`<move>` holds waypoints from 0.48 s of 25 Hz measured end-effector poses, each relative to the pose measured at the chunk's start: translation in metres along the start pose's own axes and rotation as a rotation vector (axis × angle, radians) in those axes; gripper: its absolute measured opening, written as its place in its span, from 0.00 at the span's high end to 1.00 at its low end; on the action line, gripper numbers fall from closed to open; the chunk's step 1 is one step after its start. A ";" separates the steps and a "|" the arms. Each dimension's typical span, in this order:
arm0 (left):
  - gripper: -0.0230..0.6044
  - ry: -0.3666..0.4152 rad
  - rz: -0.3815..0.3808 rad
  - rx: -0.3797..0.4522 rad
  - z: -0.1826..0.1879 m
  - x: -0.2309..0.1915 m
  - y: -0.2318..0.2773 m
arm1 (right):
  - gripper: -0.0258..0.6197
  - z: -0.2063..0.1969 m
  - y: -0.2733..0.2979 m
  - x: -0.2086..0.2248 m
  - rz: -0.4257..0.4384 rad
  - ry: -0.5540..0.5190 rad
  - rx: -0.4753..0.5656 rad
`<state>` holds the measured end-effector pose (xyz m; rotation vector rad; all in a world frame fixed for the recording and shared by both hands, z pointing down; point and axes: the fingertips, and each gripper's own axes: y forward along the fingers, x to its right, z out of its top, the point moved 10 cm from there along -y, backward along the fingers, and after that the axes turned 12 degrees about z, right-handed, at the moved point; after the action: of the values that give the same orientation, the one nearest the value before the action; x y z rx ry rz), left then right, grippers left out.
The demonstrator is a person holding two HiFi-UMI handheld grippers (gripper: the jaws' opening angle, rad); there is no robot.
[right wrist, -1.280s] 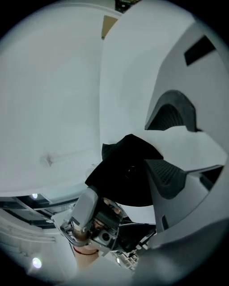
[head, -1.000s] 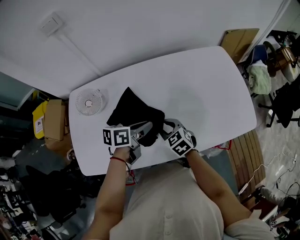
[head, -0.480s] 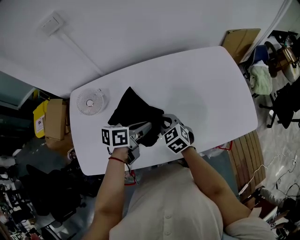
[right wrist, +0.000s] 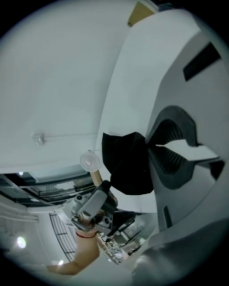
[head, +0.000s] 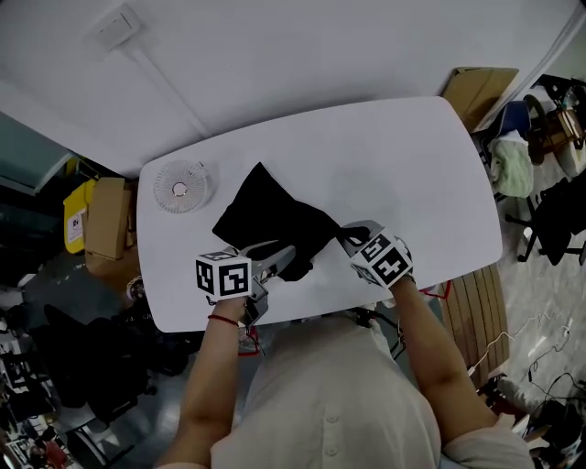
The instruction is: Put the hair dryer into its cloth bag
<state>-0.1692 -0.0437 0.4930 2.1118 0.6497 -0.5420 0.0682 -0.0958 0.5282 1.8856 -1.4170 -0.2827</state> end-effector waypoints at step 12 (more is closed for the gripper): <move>0.75 0.231 0.377 -0.200 -0.112 0.041 0.027 | 0.92 -0.008 0.001 0.017 0.039 0.145 0.054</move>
<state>-0.1047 0.0445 0.5474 2.0526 0.3960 -0.0226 0.0784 -0.1082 0.5382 1.8795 -1.3733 -0.0877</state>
